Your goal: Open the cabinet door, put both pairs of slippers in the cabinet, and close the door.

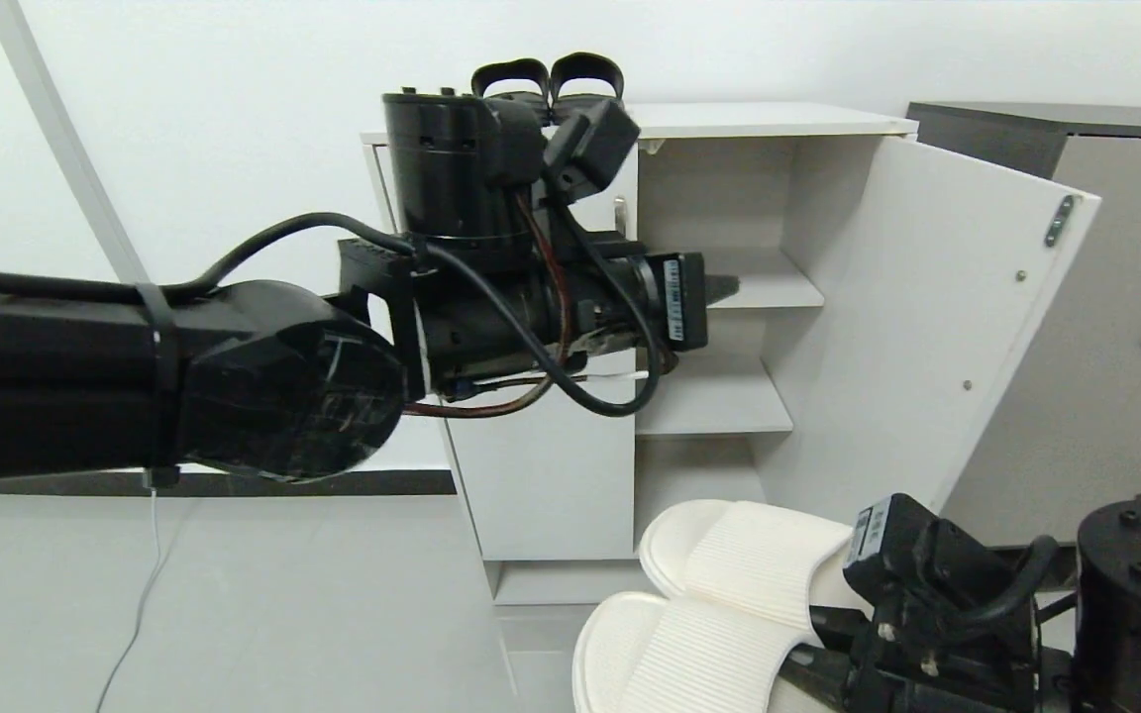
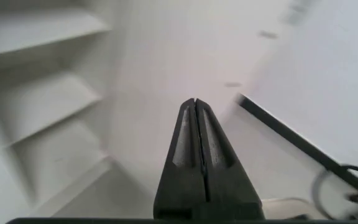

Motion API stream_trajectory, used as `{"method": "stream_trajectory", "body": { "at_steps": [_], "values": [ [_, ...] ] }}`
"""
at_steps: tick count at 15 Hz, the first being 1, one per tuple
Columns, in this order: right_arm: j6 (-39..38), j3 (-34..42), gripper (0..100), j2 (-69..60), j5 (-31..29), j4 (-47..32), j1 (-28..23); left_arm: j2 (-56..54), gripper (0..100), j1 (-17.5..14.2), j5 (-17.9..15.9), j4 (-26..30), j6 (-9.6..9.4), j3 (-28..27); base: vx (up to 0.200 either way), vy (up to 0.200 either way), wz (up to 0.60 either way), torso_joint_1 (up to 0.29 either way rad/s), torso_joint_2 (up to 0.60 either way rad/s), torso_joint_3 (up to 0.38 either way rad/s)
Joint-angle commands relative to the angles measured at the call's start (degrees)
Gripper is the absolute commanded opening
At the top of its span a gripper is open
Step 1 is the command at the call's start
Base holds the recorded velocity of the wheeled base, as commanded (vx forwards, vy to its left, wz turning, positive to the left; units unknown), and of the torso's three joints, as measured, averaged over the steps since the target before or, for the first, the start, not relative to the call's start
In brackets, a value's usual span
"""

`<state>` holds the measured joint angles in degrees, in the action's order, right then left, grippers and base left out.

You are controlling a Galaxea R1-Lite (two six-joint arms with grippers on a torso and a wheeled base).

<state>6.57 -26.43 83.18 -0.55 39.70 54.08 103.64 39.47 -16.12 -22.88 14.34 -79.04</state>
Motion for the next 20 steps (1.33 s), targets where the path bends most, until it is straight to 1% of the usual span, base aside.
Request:
{"method": "stream_trajectory", "body": {
  "at_steps": [1,3,5,6,7,8,9,10,11,12,13,14,15,16,17,18,19,20],
  "values": [
    [0.0,-1.1,0,1.8,0.1,0.3,-2.6,-9.2,0,-3.5,5.0,-0.1,-0.63,7.6,0.000,0.000,0.00,0.000,0.00,0.000],
    [-0.1,-1.4,0,2.0,0.1,0.4,-3.5,-18.7,0,-8.1,5.6,0.0,-0.54,16.0,0.000,0.000,0.00,0.000,0.00,0.000],
    [-0.1,-2.0,0,2.1,0.1,0.4,-4.7,-33.2,0,-13.8,5.6,0.8,-0.63,27.8,0.000,0.000,0.00,0.000,0.00,0.000],
    [-0.1,-2.1,0,2.3,0.1,0.4,-4.8,-38.3,0,-15.1,5.6,1.6,-0.63,31.1,0.000,0.000,0.00,0.000,0.00,0.000],
    [-0.1,-2.1,0,2.8,0.2,0.5,-5.0,-47.8,0,-15.7,5.6,5.4,-0.63,35.6,0.000,0.000,0.00,0.000,0.00,0.000],
    [-0.1,-2.2,0,3.0,0.2,0.5,-5.0,-55.0,0,-15.8,5.7,10.6,-0.63,37.6,0.000,0.000,0.00,0.000,0.00,0.000],
    [-0.2,-2.5,0,3.5,0.2,0.5,-5.0,-61.7,0,-15.9,7.2,17.4,-1.24,38.0,0.000,0.000,0.00,0.000,0.00,0.000],
    [-0.2,-2.6,0,3.7,0.2,0.5,-5.0,-67.5,0,-16.2,10.1,24.7,-2.56,38.1,0.000,0.000,0.00,0.000,0.00,0.000],
    [-0.2,-2.6,0,3.9,0.2,0.5,-5.1,-72.5,0,-18.6,12.7,30.8,-4.05,38.4,0.000,0.000,0.00,0.000,0.00,0.000],
    [-0.2,-2.6,0,3.9,0.2,0.5,-5.6,-76.8,0,-23.6,15.1,35.7,-4.84,39.6,0.000,0.000,0.00,0.000,0.00,0.000],
    [-0.3,-2.8,0,3.9,0.2,0.5,-6.1,-80.6,0,-28.2,17.7,38.2,-5.02,40.6,0.000,0.000,0.00,0.000,0.00,0.000],
    [-0.3,-3.0,0,3.8,0.2,0.5,-6.3,-84.3,0,-31.4,19.0,39.0,-5.28,42.4,0.000,0.000,0.00,0.000,0.00,0.000],
    [-0.3,-2.9,0,3.7,0.2,0.5,-6.4,-88.2,0,-34.6,19.9,39.1,-6.87,46.5,0.000,0.000,0.00,0.000,0.00,0.000],
    [-0.3,-2.9,0,3.5,0.2,0.5,-6.4,-92.3,0,-37.6,20.7,38.9,-9.68,51.5,0.000,0.000,0.00,0.000,0.00,0.000],
    [-0.3,-2.9,0,3.4,0.1,0.5,-6.4,-96.8,0,-39.6,20.9,38.2,-11.88,56.6,0.000,0.000,0.00,0.000,0.00,0.000],
    [-0.3,-2.8,0,3.2,0.1,0.5,-6.4,-100.6,0,-40.9,21.0,37.6,-13.28,60.4,0.000,0.000,0.00,0.000,0.00,0.000],
    [-0.3,-2.8,0,2.9,0.1,0.5,-6.4,-101.5,0,-40.7,24.9,35.9,-13.72,64.0,0.000,0.000,0.00,0.000,0.00,0.000],
    [-0.2,-2.8,0,2.6,0.1,0.5,-6.4,-101.8,0,-40.4,27.8,32.2,-13.63,67.1,0.000,0.000,0.00,0.000,0.00,0.000]
  ]
}}
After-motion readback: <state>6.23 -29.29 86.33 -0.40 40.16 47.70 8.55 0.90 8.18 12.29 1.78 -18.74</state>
